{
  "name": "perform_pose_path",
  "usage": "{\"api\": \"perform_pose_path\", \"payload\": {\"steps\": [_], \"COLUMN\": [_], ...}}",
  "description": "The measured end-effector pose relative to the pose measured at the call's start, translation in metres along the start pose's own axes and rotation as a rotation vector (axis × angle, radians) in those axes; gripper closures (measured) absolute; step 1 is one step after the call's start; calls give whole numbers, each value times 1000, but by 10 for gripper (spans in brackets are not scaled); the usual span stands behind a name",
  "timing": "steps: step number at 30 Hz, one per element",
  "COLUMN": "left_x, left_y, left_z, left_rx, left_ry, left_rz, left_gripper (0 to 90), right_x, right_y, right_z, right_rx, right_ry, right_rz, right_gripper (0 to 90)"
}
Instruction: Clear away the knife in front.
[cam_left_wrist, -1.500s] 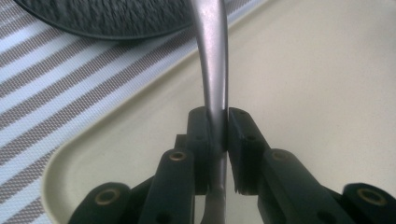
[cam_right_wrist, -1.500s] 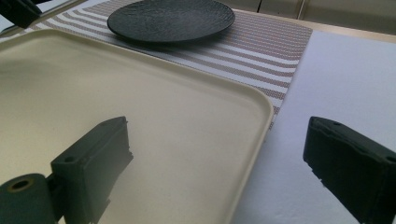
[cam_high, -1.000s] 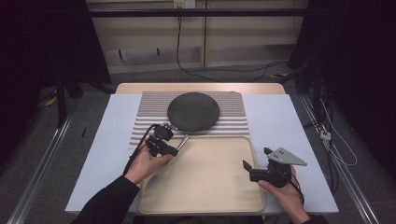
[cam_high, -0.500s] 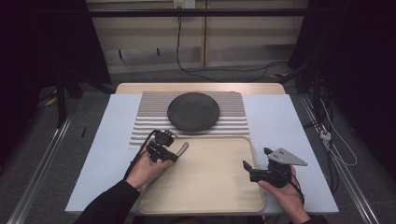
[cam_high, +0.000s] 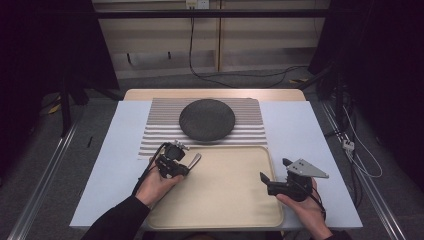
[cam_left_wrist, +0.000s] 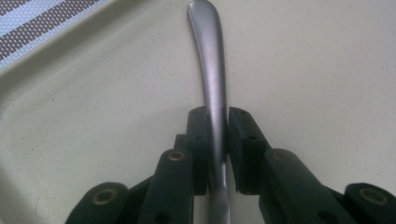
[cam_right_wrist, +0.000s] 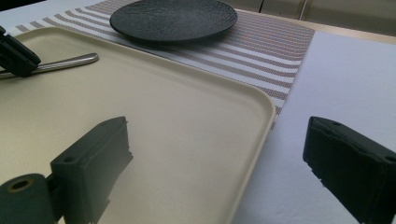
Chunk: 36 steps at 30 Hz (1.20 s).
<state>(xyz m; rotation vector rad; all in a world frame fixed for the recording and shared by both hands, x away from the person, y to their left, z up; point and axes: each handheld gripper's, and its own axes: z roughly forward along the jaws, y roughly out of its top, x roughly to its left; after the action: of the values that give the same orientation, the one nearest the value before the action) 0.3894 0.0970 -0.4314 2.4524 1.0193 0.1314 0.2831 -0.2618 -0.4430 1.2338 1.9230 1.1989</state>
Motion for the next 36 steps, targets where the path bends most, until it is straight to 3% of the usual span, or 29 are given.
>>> {"api": "perform_pose_path", "payload": {"steps": [5,11,14,18,21,25,29,33,36], "left_x": [-3,-3,-2,2,4,3,0,-1,-5], "left_y": [-1,-1,0,1,2,2,1,-2,-2], "left_z": [0,2,4,4,3,-4,-15,-25,-28], "left_rx": [-12,-33,-40,-48,-75,-130,-233,-331,-342], "left_ry": [7,5,10,11,-18,-4,28,-20,-27], "left_rz": [33,69,75,30,14,49,75,97,109], "left_gripper": [739,576,446,205,131,92,92,91,123], "right_x": [0,-1,-1,-1,-1,-1,-1,0,0], "right_y": [0,-1,-1,-1,-1,-1,0,0,0], "right_z": [1,1,0,0,0,1,1,1,1], "right_rx": [1,3,2,0,-1,2,1,2,0], "right_ry": [1,4,4,5,6,7,8,6,4], "right_rz": [-4,-4,-2,0,1,-2,0,-4,-4], "right_gripper": [72,72,72,72,72,72,72,72,72]}}
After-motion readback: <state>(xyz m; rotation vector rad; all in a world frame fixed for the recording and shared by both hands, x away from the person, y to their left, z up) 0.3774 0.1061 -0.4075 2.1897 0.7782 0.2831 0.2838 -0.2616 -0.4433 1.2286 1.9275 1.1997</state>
